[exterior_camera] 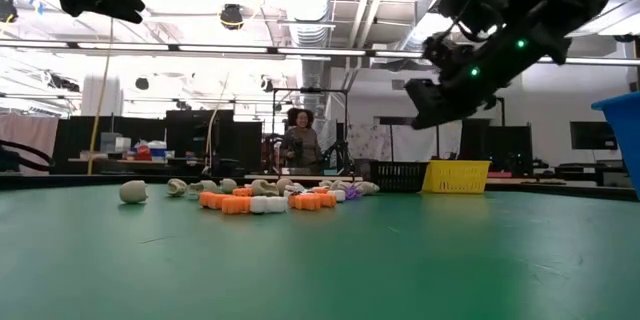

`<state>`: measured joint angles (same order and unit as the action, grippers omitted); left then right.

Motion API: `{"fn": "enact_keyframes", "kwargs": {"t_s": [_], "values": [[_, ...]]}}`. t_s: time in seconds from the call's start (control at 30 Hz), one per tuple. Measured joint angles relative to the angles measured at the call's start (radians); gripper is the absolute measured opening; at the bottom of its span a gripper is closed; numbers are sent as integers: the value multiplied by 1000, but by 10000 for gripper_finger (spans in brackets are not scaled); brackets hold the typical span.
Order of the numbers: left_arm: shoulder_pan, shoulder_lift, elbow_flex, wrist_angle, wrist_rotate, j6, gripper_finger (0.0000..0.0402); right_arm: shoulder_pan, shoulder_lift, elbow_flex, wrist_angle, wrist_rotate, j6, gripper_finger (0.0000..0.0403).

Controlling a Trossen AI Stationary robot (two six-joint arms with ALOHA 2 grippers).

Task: Sort Halloween decoration
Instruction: Put the violet spider toy into the yellow basket

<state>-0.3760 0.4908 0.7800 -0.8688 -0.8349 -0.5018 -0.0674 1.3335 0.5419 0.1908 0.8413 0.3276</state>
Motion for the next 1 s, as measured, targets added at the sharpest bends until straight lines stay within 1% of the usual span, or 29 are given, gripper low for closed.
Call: {"fn": "enact_keyframes", "kwargs": {"t_s": [0.07,0.17,0.3,0.4,0.6,0.7,0.77,0.83,0.93,1.0], "values": [[0,0,0,3,0,0,189,-48,-44,0,-83,27,34,0],[0,0,0,5,0,0,189,-133,-87,0,-160,21,66,0],[0,0,0,5,-1,0,189,-250,-94,0,-205,-66,81,2],[0,0,0,6,-3,0,189,-330,-84,0,-207,-135,83,14],[0,0,0,6,-3,-15,189,-442,-71,0,-200,-267,58,70],[0,0,0,6,-3,-15,189,-470,-71,0,-199,-307,56,99],[0,0,0,6,-3,-15,189,-478,-76,0,-197,-355,56,117],[0,0,0,6,-3,-15,189,-466,-84,0,-164,-454,34,132],[0,0,0,6,-3,-15,189,-402,-85,0,-61,-638,-26,144],[0,0,0,6,-3,-4,189,-330,-77,1,23,-695,-38,146]]}}
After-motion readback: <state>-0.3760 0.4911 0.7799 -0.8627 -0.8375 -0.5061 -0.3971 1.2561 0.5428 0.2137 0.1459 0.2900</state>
